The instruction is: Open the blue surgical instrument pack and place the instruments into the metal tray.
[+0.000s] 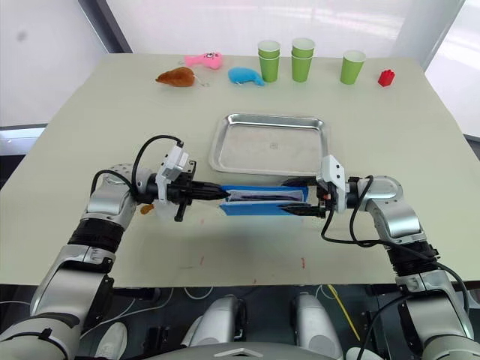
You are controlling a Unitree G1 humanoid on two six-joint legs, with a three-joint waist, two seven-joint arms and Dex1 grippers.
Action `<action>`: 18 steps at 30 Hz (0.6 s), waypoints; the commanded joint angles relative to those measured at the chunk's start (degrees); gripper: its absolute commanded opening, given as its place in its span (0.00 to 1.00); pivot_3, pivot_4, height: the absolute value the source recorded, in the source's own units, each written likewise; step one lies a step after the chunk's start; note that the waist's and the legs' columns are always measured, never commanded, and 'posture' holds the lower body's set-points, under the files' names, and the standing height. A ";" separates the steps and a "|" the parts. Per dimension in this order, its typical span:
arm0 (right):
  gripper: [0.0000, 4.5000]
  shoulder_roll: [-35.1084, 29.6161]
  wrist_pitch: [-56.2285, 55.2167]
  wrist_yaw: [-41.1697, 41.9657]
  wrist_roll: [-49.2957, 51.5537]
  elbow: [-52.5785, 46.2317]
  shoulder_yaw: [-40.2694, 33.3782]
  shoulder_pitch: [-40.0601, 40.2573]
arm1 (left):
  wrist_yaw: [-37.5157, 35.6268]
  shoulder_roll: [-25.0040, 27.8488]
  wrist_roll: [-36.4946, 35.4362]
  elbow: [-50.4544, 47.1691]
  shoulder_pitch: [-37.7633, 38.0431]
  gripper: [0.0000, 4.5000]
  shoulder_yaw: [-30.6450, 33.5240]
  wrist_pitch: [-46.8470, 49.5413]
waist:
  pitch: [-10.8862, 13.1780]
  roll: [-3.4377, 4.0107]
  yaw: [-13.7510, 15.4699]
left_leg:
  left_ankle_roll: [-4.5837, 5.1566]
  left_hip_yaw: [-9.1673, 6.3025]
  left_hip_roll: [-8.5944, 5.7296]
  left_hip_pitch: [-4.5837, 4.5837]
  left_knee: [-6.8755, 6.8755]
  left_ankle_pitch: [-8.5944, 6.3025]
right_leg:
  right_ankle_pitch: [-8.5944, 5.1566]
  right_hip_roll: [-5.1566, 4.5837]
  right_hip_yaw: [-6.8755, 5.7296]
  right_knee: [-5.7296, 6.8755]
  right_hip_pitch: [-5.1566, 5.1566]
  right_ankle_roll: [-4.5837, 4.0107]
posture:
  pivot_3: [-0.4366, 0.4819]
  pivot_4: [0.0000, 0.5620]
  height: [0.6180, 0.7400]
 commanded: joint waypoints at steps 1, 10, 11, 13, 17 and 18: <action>0.99 -0.26 -1.35 -0.25 0.41 -1.63 -1.01 0.38 | -2.31 0.00 0.08 0.15 -0.71 0.00 1.02 -1.39 | 0.00 0.00 0.02 | 0.00 0.00 0.00 0.00 0.00 0.00 | 0.00 0.00 0.00 0.00 0.00 0.00 | 0.48 0.27 1.00; 0.99 -2.12 5.62 -2.64 6.77 -9.68 -4.94 2.16 | -2.04 -0.47 0.83 2.39 -1.48 0.00 1.05 -3.38 | 0.00 0.00 0.04 | 0.00 0.00 0.00 0.00 0.00 0.00 | 0.00 0.00 0.00 0.00 0.00 0.00 | 0.48 0.27 1.00; 0.99 -2.18 9.63 -3.67 10.37 -12.25 -6.35 2.61 | -2.07 -0.60 0.95 2.69 -1.62 0.00 0.99 -3.58 | 0.00 0.00 0.04 | 0.00 -0.01 0.00 0.00 0.00 0.00 | 0.00 0.00 0.00 0.00 0.00 0.00 | 0.48 0.27 1.00; 0.99 -2.32 16.15 -5.74 16.46 -16.57 -8.79 3.26 | -2.28 -0.85 1.21 3.16 -1.84 0.00 0.84 -3.90 | 0.00 0.00 0.04 | 0.00 -0.01 0.00 0.00 0.00 0.00 | 0.00 -0.01 0.00 0.01 0.01 0.00 | 0.48 0.27 1.00; 0.99 -3.45 25.23 -9.49 24.58 -22.70 -11.96 4.29 | -2.62 -1.27 1.31 3.60 -1.99 0.00 0.10 -4.41 | -0.01 -0.01 0.11 | 0.00 -0.02 0.00 0.00 0.00 0.00 | 0.00 -0.01 -0.01 0.00 0.02 0.00 | 0.48 0.27 1.00; 0.99 -3.26 26.28 -10.75 25.43 -23.26 -12.32 4.28 | -2.63 -1.43 1.37 3.81 -2.13 0.00 -0.01 -4.51 | -0.01 -0.01 0.11 | 0.00 -0.02 0.00 0.00 0.00 0.00 | 0.00 -0.01 -0.02 0.00 0.03 0.00 | 0.48 0.27 1.00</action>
